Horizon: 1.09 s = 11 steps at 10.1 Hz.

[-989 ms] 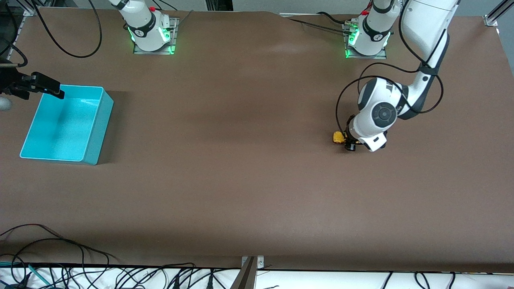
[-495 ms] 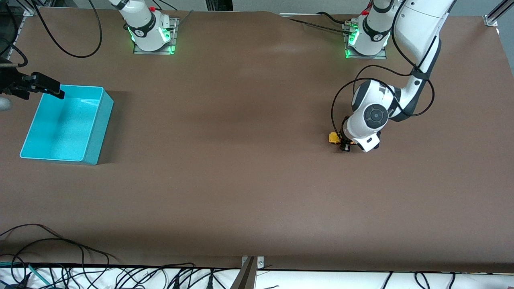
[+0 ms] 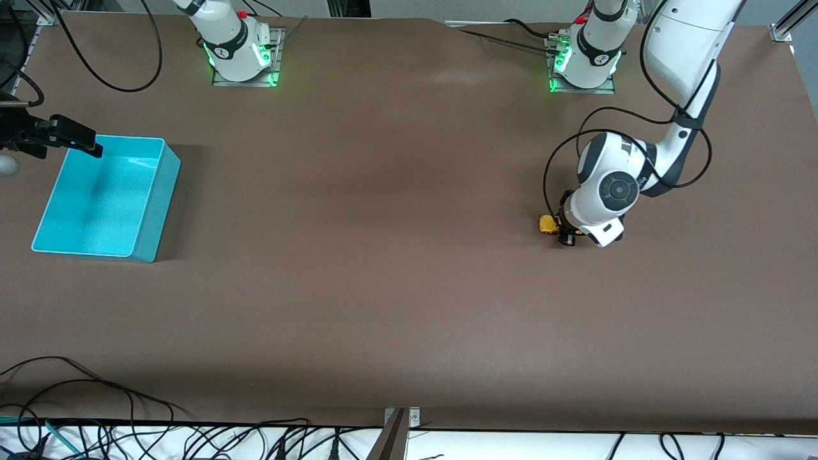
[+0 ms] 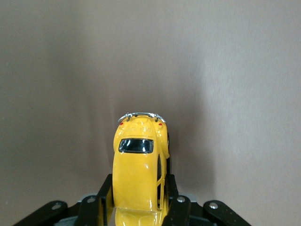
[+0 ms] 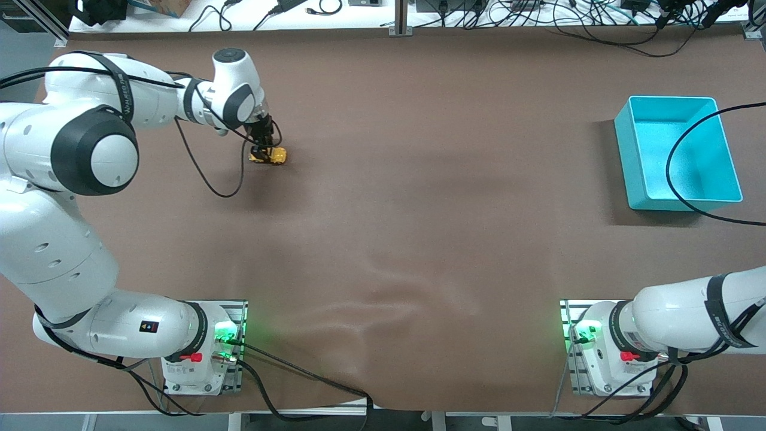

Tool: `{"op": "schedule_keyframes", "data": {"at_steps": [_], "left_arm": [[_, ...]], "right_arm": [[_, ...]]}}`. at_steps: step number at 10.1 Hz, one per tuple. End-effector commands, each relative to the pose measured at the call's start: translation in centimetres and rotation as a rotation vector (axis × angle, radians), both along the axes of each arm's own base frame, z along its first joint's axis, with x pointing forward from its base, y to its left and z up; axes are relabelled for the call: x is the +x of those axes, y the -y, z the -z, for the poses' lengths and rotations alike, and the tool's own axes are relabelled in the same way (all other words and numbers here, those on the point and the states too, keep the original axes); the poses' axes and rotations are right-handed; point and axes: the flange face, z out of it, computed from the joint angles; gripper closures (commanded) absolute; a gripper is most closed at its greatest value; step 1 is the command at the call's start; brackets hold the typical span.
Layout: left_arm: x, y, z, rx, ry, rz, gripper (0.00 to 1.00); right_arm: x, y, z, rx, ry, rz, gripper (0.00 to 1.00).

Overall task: Wind up and store yellow beetle car
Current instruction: 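Drag the car back and forth on the table with the left gripper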

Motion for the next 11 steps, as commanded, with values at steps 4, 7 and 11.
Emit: {"op": "schedule_keyframes", "data": {"at_steps": [4,7,11], "left_arm": [[1.1,-7.0,2.5,-0.01,-0.023,0.023,1.0],[1.1,-9.3,2.9,-0.017,-0.031,0.028,1.0],[1.1,-12.3,3.1,0.003,-0.034,0.054,1.0]], "right_arm": [[0.0,0.0,-0.6,0.018,0.007,-0.006,0.0],[0.0,0.0,-0.7,0.018,0.009,-0.006,0.0],[0.0,0.0,-0.6,0.018,0.007,-0.006,0.0]]}}
